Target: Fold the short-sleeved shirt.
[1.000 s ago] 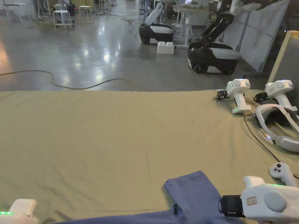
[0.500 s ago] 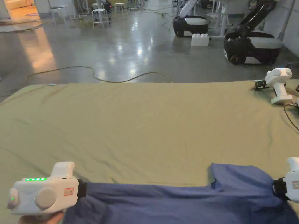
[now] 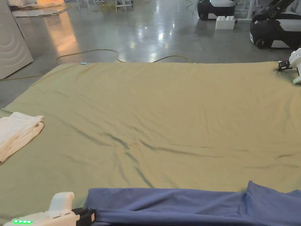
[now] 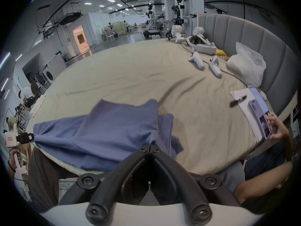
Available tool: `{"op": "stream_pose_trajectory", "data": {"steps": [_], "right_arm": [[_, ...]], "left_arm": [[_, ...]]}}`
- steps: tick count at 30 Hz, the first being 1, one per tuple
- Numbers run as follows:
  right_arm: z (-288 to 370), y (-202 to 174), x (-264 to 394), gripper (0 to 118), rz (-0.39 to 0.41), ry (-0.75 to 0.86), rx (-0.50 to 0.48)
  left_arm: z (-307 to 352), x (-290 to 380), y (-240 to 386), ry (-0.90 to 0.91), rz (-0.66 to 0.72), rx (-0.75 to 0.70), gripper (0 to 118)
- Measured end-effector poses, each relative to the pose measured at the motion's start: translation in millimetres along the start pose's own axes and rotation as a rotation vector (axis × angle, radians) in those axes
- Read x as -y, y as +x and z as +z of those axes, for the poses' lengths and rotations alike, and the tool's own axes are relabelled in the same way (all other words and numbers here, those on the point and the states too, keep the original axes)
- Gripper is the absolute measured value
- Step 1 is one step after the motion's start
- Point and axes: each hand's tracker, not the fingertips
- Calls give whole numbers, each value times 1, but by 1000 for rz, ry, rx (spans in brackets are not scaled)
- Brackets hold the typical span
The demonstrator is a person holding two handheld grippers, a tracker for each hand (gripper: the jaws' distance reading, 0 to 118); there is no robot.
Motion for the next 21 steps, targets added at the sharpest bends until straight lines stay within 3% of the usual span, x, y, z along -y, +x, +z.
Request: {"op": "stream_pose_trajectory", "data": {"steps": [3,4,6,7,8,9,10,15,18,21], "right_arm": [[-7,-6,11,0,12,-11,11],[-10,-4,13,0,22,-19,14],[-15,-6,19,1,45,-18,19],[-16,-5,20,15,38,-13,21],[-15,1,21,40,9,-8,14],[-15,4,20,71,-15,-8,9],[-14,6,19,94,-40,-9,8],[35,-1,-2,91,-93,186,-48],[81,-20,-15,92,-86,346,-98],[123,-47,-25,91,-19,481,-110]], "left_arm": [[-9,4,0,5,9,-4,9],[-11,5,-1,9,11,-5,16],[-10,4,-1,25,7,-23,47],[-8,4,-4,39,9,-26,68],[-3,2,-7,59,26,-22,80],[3,1,-9,84,47,-16,87],[10,-2,-12,120,73,-14,89],[74,-25,-7,255,148,56,89],[127,-32,25,461,39,-54,89],[172,-31,59,680,-62,-138,89]]}}
